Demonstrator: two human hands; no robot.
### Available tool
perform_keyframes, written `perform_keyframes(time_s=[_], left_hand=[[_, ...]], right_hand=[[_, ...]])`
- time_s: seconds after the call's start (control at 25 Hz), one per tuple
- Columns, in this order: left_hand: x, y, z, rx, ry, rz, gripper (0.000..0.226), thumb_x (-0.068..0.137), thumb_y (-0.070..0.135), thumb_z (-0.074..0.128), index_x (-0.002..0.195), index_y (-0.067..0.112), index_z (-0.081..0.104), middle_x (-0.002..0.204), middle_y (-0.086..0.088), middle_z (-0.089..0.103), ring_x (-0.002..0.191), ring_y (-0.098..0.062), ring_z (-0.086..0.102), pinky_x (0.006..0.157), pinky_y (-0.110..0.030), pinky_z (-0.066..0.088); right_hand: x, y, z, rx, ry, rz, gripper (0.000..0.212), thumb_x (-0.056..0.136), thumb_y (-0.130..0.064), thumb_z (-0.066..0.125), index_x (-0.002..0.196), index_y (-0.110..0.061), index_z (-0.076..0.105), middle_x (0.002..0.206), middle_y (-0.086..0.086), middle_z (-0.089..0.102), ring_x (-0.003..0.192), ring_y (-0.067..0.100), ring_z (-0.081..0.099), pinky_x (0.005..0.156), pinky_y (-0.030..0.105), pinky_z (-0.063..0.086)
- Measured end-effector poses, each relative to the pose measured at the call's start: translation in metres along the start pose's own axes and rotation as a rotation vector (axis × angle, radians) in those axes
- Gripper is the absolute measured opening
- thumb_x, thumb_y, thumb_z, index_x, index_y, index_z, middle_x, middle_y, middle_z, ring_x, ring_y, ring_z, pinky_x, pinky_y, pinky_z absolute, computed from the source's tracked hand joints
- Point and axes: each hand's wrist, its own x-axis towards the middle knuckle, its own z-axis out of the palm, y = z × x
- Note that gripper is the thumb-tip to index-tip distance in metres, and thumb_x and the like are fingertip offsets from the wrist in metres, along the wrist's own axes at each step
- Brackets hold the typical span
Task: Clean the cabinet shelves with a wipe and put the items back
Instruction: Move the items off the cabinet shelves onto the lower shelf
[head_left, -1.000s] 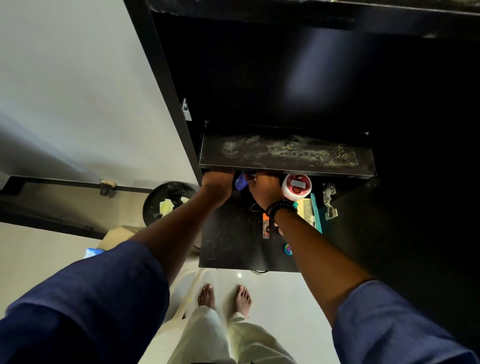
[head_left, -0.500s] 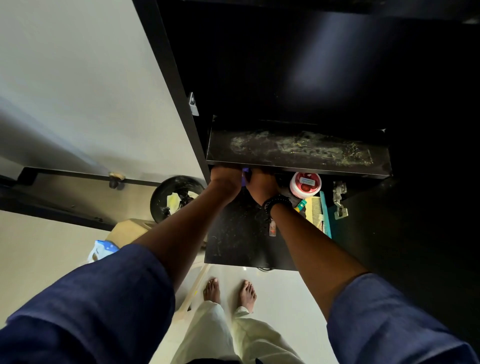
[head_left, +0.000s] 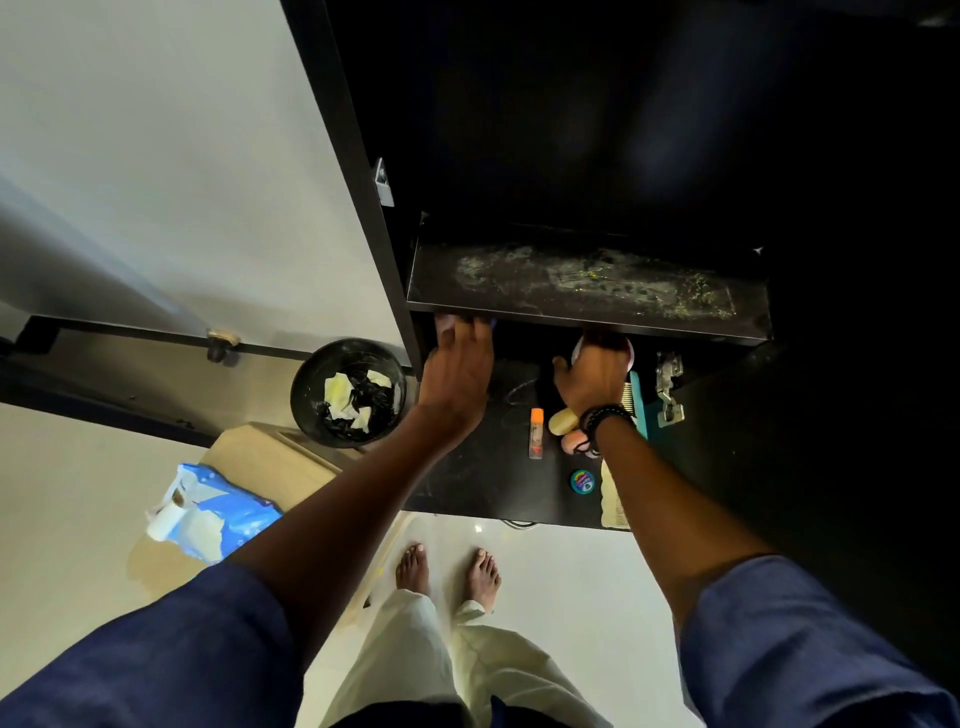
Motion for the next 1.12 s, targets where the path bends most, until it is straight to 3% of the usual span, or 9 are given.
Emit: perform_keyframes(time_s=[0.16,0.32,0.52,0.6,0.68,0.84,1.04,1.12], left_hand=[[-0.008,-0.006,0.012,-0.054,-0.002,0.018,0.077,0.075,-0.004,0.065,0.139,0.004,0.024,0.139,-0.019,0.032,0.106,-0.034,0.057,0.078,-0.040,0.055],[-0.017,-0.015,0.023,-0.082,-0.048,0.030,0.062,0.081,0.002,0.062,0.135,0.008,0.031,0.133,-0.016,0.042,0.100,-0.034,0.061,0.068,-0.034,0.047],[-0.028,-0.029,0.030,-0.230,-0.007,0.000,0.034,0.087,0.013,0.058,0.120,0.007,0.049,0.118,-0.016,0.055,0.091,-0.035,0.062,0.064,-0.031,0.038],[-0.031,-0.038,0.035,-0.328,-0.002,-0.092,0.023,0.090,0.020,0.056,0.109,0.007,0.056,0.105,-0.016,0.063,0.088,-0.034,0.063,0.065,-0.031,0.040],[-0.034,-0.045,0.040,-0.459,-0.027,-0.219,0.024,0.093,0.029,0.053,0.100,0.008,0.061,0.093,-0.015,0.069,0.084,-0.032,0.065,0.069,-0.033,0.050],[-0.042,-0.059,0.052,-0.706,-0.206,-0.432,0.030,0.096,0.039,0.050,0.107,0.012,0.058,0.073,-0.008,0.066,0.063,-0.022,0.066,0.068,-0.037,0.059],[-0.049,-0.063,0.069,-1.021,-0.332,-0.626,0.039,0.096,0.039,0.050,0.127,0.015,0.051,0.098,-0.008,0.060,0.086,-0.023,0.065,0.080,-0.038,0.058],[-0.048,-0.058,0.071,-1.124,-0.346,-0.700,0.039,0.096,0.037,0.052,0.128,0.014,0.049,0.095,-0.005,0.060,0.090,-0.022,0.065,0.083,-0.037,0.057]], right_hand=[[0.018,0.032,0.009,-0.022,-0.167,0.174,0.055,0.082,-0.047,0.064,0.119,-0.006,0.058,0.120,0.020,0.058,0.116,0.040,0.049,0.095,0.039,0.041],[0.028,0.039,0.014,0.022,-0.142,0.144,0.067,0.080,-0.048,0.068,0.130,-0.006,0.051,0.129,0.019,0.055,0.120,0.037,0.050,0.101,0.041,0.040],[0.009,0.012,0.008,0.190,-0.116,0.178,0.064,0.066,-0.049,0.078,0.109,-0.004,0.064,0.112,0.017,0.066,0.108,0.034,0.059,0.095,0.040,0.048],[-0.007,-0.006,0.010,0.279,-0.114,0.137,0.071,0.058,-0.049,0.082,0.111,-0.006,0.062,0.112,0.015,0.064,0.108,0.031,0.059,0.093,0.038,0.049],[-0.026,-0.023,0.016,0.332,-0.157,0.039,0.085,0.057,-0.041,0.085,0.127,-0.008,0.050,0.124,0.013,0.056,0.117,0.028,0.051,0.098,0.034,0.043],[-0.053,-0.045,0.035,0.292,-0.258,-0.211,0.094,0.064,-0.036,0.083,0.141,-0.012,0.035,0.139,0.010,0.041,0.128,0.027,0.041,0.104,0.035,0.040],[-0.057,-0.041,0.052,0.254,-0.368,-0.224,0.098,0.064,-0.037,0.083,0.144,-0.014,0.031,0.143,0.008,0.041,0.130,0.026,0.041,0.108,0.037,0.038],[-0.064,-0.042,0.055,0.280,-0.396,-0.276,0.097,0.064,-0.037,0.084,0.143,-0.013,0.033,0.143,0.008,0.042,0.130,0.025,0.043,0.108,0.039,0.039]])
